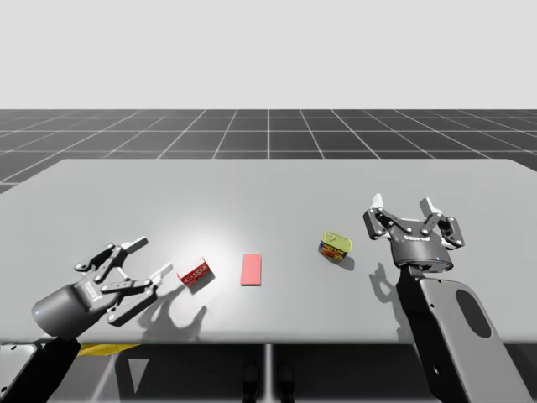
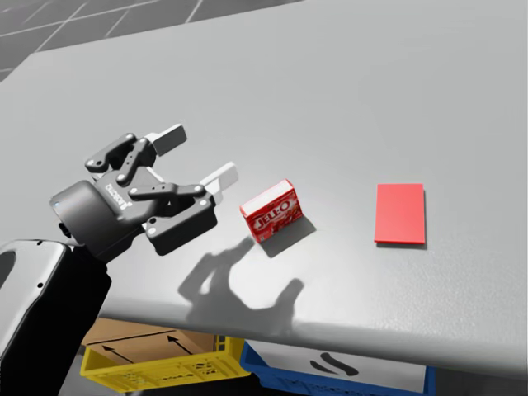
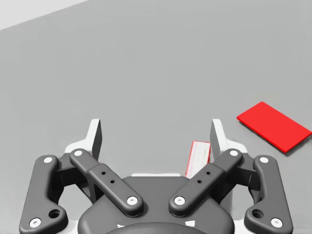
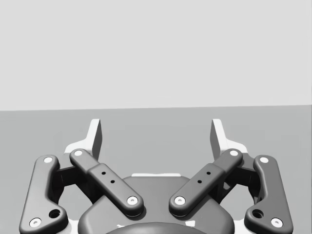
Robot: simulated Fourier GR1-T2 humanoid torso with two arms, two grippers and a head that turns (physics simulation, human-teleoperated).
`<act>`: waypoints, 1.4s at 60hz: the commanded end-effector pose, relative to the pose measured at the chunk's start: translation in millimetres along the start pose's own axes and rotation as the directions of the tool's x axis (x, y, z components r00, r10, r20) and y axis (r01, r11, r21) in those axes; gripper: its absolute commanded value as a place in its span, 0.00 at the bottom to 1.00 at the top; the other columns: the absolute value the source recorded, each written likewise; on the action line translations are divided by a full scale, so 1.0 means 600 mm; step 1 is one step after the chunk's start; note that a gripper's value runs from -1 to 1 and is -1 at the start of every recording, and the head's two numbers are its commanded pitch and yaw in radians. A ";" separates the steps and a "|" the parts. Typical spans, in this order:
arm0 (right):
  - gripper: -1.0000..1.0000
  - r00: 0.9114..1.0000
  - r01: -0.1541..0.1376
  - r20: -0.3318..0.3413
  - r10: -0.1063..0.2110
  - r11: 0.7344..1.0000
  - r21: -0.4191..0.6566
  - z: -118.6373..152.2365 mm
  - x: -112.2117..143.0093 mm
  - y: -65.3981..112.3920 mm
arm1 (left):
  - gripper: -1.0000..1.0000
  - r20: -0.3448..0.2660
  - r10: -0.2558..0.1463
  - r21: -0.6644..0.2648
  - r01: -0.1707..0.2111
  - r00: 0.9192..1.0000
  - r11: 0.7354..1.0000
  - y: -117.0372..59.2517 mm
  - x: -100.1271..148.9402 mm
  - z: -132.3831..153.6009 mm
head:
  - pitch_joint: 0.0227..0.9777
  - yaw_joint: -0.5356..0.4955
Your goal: Look at the card. If it is red, pick the object on the left. If it is green, pick the object on the right.
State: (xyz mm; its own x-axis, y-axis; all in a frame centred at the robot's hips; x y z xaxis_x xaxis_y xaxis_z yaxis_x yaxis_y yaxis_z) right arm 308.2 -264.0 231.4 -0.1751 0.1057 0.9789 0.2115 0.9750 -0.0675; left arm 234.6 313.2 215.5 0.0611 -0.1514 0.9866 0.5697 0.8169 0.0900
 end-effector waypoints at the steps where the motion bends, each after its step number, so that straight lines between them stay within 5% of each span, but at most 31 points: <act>1: 0.00 1.000 -0.001 0.002 0.001 1.000 -0.002 -0.001 -0.001 0.000 | 0.00 -0.054 -0.011 -0.083 0.006 0.998 0.997 -0.008 -0.051 0.034 | 0.91 0.88; 25: 0.00 1.000 -0.004 0.010 0.004 1.000 -0.007 -0.001 0.000 0.000 | 0.00 -0.161 0.008 -0.145 -0.032 0.987 0.989 -0.018 -0.114 0.011 | 0.91 0.88; 50: 0.00 1.000 -0.007 0.015 0.008 1.000 -0.011 -0.002 0.000 -0.001 | 0.00 -0.190 0.017 -0.157 -0.048 0.982 0.986 -0.024 -0.114 -0.050 | 0.91 0.86; 72: 0.00 1.000 -0.007 0.019 0.007 1.000 -0.018 -0.001 0.002 -0.003 | 0.00 -0.247 0.044 -0.153 -0.084 0.968 0.985 -0.023 -0.125 -0.088 | 0.90 0.85; 73: 0.00 1.000 -0.006 0.019 0.006 1.000 -0.019 -0.001 0.002 -0.003 | 0.02 -0.246 0.044 -0.153 -0.084 0.968 0.985 -0.023 -0.125 -0.089 | 0.90 0.85; 76: 0.00 1.000 -0.006 0.020 0.006 1.000 -0.019 -0.001 0.002 -0.003 | 0.29 -0.248 0.045 -0.152 -0.085 0.968 0.985 -0.023 -0.127 -0.088 | 0.90 0.85; 77: 0.00 1.000 -0.006 0.020 0.007 1.000 -0.019 -0.001 0.002 -0.003 | 0.75 -0.253 0.046 -0.151 -0.086 0.966 0.985 -0.023 -0.128 -0.088 | 0.90 0.85; 78: 0.00 1.000 -0.006 0.020 0.007 1.000 -0.019 -0.001 0.002 -0.003 | 0.90 -0.254 0.046 -0.151 -0.087 0.966 0.985 -0.023 -0.128 -0.088 | 0.90 0.85; 84: 0.00 1.000 -0.005 0.022 0.005 1.000 -0.021 -0.001 0.003 -0.004 | 0.99 -0.259 0.042 -0.156 -0.085 0.965 0.984 -0.024 -0.131 -0.087 | 0.89 0.85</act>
State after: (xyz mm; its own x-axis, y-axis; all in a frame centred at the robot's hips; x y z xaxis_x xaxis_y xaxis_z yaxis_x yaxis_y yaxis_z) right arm 308.3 -265.6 232.8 -0.1927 0.1156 0.9744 0.2305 0.9706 -0.0695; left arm 265.0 284.2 135.4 0.2779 -0.2443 0.9290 0.6731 0.7395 -0.0069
